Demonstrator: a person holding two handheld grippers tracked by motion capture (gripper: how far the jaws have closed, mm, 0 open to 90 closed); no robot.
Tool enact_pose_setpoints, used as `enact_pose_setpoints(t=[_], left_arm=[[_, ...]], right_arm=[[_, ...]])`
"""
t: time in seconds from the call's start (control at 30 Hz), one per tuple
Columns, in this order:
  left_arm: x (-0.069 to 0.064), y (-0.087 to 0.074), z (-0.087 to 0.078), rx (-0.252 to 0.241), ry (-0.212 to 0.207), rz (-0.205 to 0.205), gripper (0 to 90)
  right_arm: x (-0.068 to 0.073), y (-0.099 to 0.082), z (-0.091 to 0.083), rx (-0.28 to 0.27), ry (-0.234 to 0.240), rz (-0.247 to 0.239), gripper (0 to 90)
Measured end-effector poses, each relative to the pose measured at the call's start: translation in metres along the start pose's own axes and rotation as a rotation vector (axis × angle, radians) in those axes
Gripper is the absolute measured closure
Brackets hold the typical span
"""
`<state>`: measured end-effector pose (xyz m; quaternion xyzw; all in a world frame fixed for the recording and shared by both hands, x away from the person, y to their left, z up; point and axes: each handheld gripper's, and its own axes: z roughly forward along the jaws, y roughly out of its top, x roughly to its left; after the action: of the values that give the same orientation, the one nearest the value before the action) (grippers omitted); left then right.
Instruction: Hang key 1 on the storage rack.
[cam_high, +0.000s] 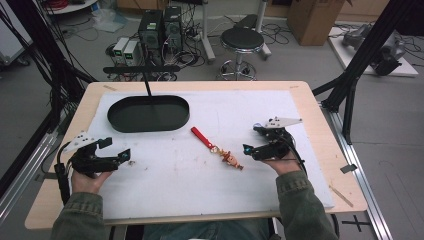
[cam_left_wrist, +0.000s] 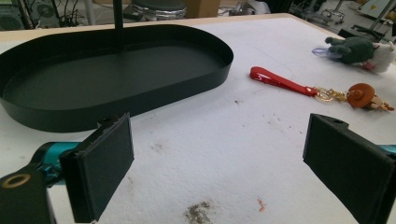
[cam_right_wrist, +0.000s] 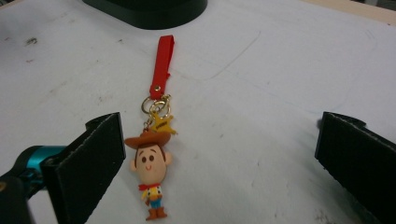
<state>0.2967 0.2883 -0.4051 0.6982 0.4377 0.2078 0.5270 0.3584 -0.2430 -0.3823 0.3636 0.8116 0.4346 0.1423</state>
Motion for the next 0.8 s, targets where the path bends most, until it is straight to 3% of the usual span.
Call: enact_pose_setpoints(t=[0.17,0.33,0.8], left_arm=[[0.000,0.000,0.000,0.001,-0.004,-0.001,8.9],[0.001,0.000,0.000,-0.003,-0.005,-0.003,8.9],[0.002,0.000,0.000,-0.007,-0.014,-0.006,8.9]], right_arm=[[0.005,0.016,0.011,0.017,0.015,-0.009,0.9],[0.009,0.029,0.025,0.085,0.021,-0.048,0.9],[0.028,0.071,0.058,0.132,0.064,-0.098,0.8]])
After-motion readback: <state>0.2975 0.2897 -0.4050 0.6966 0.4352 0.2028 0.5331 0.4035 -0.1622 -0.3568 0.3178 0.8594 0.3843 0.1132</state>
